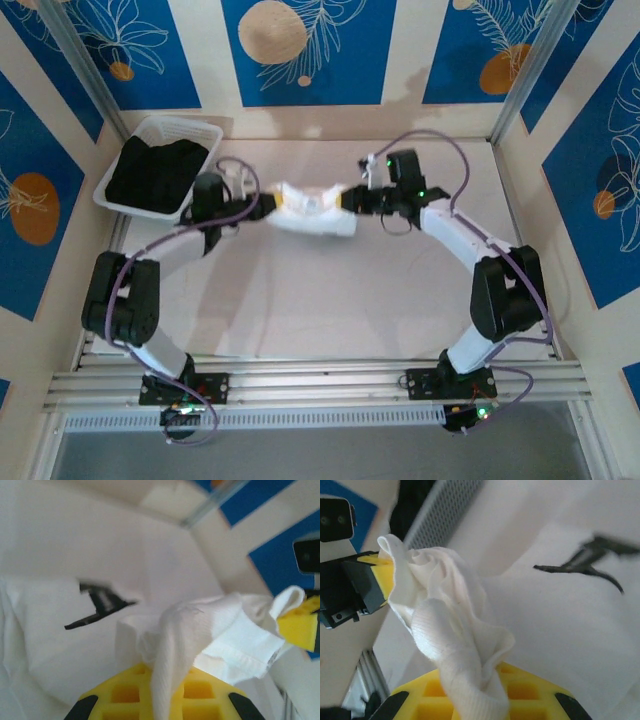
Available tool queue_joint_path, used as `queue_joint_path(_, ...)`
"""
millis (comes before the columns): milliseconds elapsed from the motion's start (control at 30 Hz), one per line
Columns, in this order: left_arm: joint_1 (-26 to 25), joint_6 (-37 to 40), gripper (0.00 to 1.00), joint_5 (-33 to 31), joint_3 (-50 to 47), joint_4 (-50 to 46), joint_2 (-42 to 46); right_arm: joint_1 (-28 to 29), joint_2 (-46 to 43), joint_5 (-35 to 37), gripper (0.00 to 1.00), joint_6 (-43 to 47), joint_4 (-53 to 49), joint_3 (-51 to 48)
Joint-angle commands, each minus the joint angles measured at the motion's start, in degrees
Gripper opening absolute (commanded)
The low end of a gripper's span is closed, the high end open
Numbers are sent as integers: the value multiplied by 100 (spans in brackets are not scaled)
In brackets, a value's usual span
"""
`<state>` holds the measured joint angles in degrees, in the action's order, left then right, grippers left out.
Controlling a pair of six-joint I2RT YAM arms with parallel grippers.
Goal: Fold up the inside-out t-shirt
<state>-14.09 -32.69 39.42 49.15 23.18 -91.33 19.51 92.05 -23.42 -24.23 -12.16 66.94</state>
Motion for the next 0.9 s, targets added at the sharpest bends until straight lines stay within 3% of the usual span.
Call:
queue_joint_path(0, -86, -190, 0, 159, -870, 812, 840, 230, -556, -140, 3, -393, 346, -845)
queue_joint_path(133, -94, -128, 0, 74, -1324, 349, 1357, 464, -845, 70, 4, -752, 342, -1509)
queue_joint_path(233, -94, 82, 0, -133, -1266, -88, 1262, 494, -725, 180, 6, -812, 175, -1496)
queue_joint_path(600, -8, 609, 3, -959, 166, -882, -424, 160, 1055, 568, 11, -456, -756, 216)
queue_joint_path(700, -1, 852, 5, -1293, 737, -1234, -1025, 35, 1755, 838, 16, -344, -1118, 810)
queue_joint_path(867, 61, 1080, 17, -2140, 1318, -1747, -1691, 4, 2797, 1286, 38, -44, -1931, 2154)
